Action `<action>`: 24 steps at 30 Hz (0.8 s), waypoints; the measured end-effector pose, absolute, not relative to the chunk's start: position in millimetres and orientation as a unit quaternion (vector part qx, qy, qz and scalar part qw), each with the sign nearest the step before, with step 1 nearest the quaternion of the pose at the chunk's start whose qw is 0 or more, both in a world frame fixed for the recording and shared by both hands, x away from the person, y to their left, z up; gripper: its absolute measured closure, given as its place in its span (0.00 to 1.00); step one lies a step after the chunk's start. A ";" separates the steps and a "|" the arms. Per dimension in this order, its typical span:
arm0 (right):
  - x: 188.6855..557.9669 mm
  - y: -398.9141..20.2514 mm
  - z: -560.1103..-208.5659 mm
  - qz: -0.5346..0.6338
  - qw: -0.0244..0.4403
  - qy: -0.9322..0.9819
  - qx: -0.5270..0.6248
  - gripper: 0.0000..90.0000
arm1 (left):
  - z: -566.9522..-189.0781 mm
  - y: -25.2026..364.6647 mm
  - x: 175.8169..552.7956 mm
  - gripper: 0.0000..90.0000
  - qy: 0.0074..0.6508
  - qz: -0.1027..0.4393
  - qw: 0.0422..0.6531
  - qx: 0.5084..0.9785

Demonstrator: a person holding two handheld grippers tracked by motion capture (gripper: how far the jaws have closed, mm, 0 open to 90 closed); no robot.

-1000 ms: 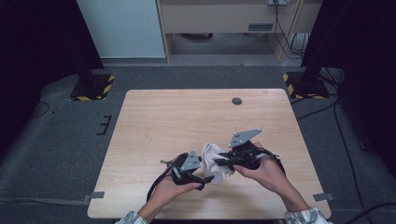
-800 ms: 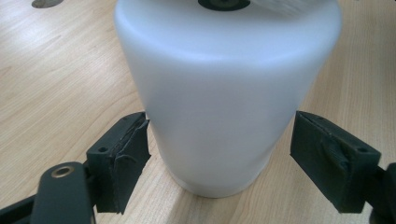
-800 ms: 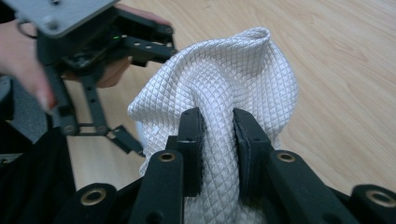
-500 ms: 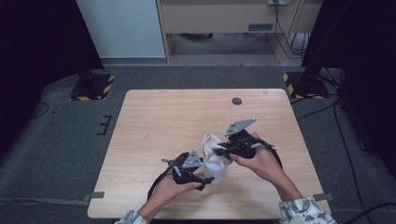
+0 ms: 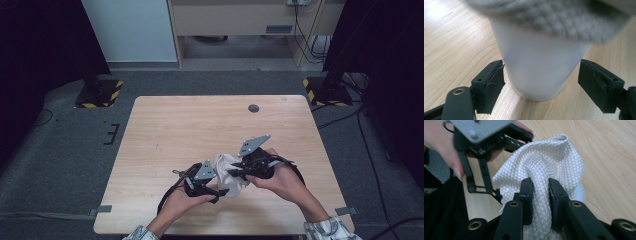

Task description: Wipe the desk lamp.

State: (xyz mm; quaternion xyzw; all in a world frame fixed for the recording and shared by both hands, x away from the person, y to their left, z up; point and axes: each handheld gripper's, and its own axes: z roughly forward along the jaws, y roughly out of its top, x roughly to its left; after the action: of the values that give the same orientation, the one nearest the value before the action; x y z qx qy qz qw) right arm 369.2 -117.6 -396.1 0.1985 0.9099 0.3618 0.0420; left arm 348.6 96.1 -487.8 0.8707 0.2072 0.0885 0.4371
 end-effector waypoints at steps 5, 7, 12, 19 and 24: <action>381.0 -122.1 -391.8 0.345 0.054 0.912 0.214 0.84 | -487.1 96.2 348.6 0.23 0.207 0.093 0.435 0.872; 386.7 -117.9 -390.8 0.337 0.054 0.914 0.219 0.84 | -486.5 96.3 348.1 0.23 0.206 0.094 0.433 0.873; 384.5 -97.7 -389.6 0.330 0.042 0.924 0.190 0.84 | -487.0 96.4 349.4 0.23 0.207 0.094 0.434 0.872; 378.3 -100.2 -388.0 0.338 0.038 0.923 0.180 0.84 | -485.2 97.2 347.9 0.24 0.206 0.099 0.435 0.871; 392.2 -111.6 -382.5 0.350 0.035 0.913 0.204 0.84 | -485.8 96.9 347.8 0.24 0.207 0.100 0.435 0.871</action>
State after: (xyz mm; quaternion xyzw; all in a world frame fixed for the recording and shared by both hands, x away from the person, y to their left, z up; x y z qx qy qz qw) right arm 392.2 -111.6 -382.5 0.2042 0.9134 0.3503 0.0354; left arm 347.8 96.9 -485.8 0.8708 0.2074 0.0995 0.4345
